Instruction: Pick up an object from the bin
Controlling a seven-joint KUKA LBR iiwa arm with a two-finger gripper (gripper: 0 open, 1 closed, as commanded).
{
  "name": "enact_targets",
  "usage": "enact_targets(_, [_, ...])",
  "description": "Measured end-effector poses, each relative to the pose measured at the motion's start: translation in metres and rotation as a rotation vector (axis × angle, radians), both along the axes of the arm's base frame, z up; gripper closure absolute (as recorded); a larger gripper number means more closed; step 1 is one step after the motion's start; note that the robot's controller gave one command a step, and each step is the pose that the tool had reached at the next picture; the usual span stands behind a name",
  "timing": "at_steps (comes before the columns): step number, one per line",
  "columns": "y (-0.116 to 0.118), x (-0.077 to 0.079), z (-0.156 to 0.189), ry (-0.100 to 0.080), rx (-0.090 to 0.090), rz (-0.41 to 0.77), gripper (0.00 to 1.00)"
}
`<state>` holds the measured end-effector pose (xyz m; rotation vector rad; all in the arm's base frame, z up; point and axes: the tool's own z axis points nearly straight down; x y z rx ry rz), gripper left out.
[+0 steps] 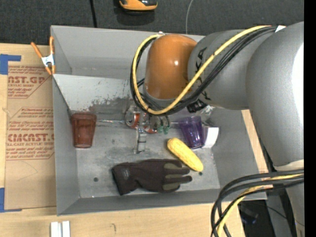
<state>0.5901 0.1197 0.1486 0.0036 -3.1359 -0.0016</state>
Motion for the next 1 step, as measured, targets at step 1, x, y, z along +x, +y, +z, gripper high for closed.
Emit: enact_targets(1, [-0.0005,0.0016,0.0049,-0.007,0.001,-0.001,0.00])
